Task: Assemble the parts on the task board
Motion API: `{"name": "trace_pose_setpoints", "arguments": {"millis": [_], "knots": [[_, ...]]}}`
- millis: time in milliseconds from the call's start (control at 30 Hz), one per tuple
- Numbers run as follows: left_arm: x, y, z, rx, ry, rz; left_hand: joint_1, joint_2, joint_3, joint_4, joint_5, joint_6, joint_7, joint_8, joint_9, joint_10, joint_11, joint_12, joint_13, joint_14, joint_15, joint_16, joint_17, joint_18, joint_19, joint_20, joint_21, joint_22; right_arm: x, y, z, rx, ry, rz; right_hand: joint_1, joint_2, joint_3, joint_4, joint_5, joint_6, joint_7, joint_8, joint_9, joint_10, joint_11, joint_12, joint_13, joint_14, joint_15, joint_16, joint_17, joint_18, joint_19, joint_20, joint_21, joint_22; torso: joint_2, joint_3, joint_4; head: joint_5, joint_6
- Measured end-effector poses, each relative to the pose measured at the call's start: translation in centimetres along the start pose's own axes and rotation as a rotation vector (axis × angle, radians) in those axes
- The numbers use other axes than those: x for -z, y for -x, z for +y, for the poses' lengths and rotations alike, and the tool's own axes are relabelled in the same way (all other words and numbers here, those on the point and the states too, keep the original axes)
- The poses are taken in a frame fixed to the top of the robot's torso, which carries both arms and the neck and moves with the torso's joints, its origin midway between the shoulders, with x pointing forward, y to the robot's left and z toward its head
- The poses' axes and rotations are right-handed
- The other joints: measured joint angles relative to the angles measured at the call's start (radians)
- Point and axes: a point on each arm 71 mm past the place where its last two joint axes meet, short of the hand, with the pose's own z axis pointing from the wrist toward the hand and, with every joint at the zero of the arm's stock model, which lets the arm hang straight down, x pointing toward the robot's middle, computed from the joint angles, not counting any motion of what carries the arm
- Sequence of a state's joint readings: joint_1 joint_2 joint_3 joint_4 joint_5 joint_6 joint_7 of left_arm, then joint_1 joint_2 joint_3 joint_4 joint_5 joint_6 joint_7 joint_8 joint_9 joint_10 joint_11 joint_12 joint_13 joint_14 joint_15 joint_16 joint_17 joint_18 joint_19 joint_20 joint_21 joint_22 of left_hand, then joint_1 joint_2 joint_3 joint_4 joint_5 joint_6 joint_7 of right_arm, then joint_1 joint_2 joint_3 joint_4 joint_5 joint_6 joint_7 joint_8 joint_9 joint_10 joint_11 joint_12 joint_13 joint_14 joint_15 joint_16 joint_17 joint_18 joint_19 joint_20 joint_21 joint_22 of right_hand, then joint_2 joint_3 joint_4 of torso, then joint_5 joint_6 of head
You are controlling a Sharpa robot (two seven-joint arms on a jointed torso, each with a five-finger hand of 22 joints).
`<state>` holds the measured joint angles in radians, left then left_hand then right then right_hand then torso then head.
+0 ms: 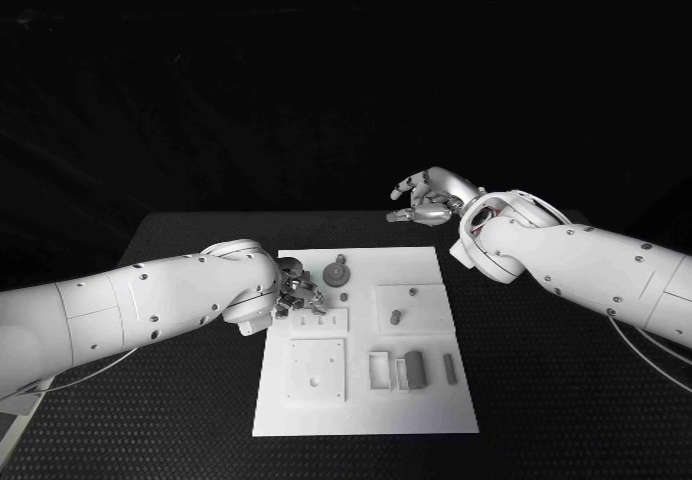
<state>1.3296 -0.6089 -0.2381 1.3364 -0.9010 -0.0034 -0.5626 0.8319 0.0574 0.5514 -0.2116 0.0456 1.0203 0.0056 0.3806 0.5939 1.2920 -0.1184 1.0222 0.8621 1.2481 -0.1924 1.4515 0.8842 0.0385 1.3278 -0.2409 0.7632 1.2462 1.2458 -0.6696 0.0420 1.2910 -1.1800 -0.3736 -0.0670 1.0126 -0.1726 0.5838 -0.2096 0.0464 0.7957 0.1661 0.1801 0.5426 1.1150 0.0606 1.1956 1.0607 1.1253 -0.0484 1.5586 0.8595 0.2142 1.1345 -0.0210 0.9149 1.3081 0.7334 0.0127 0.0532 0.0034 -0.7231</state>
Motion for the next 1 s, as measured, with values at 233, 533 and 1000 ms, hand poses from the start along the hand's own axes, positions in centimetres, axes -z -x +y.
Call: {"name": "trace_pose_setpoints", "arguments": {"millis": [233, 533, 1000], "knots": [[-0.17, -0.20, -0.01, -0.018, 0.002, 0.001, -0.001, 0.000, 0.000, 0.000, 0.000, 0.002, -0.002, 0.003, 0.016, 0.003, 0.004, -0.004, -0.001, 0.002, -0.002, 0.000, -0.002, 0.001, 0.000, 0.000, 0.000, 0.000, 0.00, -0.02, -0.01, -0.001, -0.001, 0.003, 0.000, 0.000, 0.000, 0.000, 0.000, 0.000, 0.000, 0.000, 0.000, 0.000, 0.000, 0.000, 0.000, 0.000, 0.000, 0.000, 0.000, 0.000, 0.000, 0.000, 0.000, 0.000, 0.000, 0.0001, 0.0000, 0.002, -0.002], [-0.29, -0.34, -0.07, -0.041, 0.003, -0.005, 0.000, 0.001, 0.000, 0.000, 0.000, 0.003, -0.003, 0.006, 0.016, 0.007, 0.000, -0.008, -0.003, 0.004, -0.004, 0.000, -0.004, 0.001, 0.000, 0.000, 0.000, 0.001, -0.05, -0.09, 0.05, -0.002, 0.000, 0.006, 0.000, 0.000, -0.003, 0.003, 0.000, -0.005, 0.002, 0.000, 0.000, 0.000, 0.000, 0.000, 0.000, 0.000, 0.000, 0.000, 0.000, 0.000, -0.002, 0.002, 0.000, 0.000, 0.001, -0.0006, 0.0001, 0.002, -0.005], [-0.51, -0.89, 0.15, -0.056, 0.010, -0.002, -0.001, 0.004, -0.002, 0.001, -0.004, 0.003, -0.003, 0.006, 0.016, 0.007, 0.001, -0.008, -0.004, 0.003, -0.003, 0.000, -0.008, 0.006, 0.003, 0.004, -0.004, 0.001, -0.09, -0.16, 0.11, -0.002, 0.000, 0.010, 0.004, 0.004, -0.006, 0.000, 0.000, -0.005, 0.001, 0.000, 0.000, 0.000, 0.000, 0.000, -0.001, 0.000, 0.000, 0.000, 0.000, 0.000, -0.002, 0.002, 0.000, 0.000, 0.001, -0.0012, 0.0005, 0.000, -0.010]]}}
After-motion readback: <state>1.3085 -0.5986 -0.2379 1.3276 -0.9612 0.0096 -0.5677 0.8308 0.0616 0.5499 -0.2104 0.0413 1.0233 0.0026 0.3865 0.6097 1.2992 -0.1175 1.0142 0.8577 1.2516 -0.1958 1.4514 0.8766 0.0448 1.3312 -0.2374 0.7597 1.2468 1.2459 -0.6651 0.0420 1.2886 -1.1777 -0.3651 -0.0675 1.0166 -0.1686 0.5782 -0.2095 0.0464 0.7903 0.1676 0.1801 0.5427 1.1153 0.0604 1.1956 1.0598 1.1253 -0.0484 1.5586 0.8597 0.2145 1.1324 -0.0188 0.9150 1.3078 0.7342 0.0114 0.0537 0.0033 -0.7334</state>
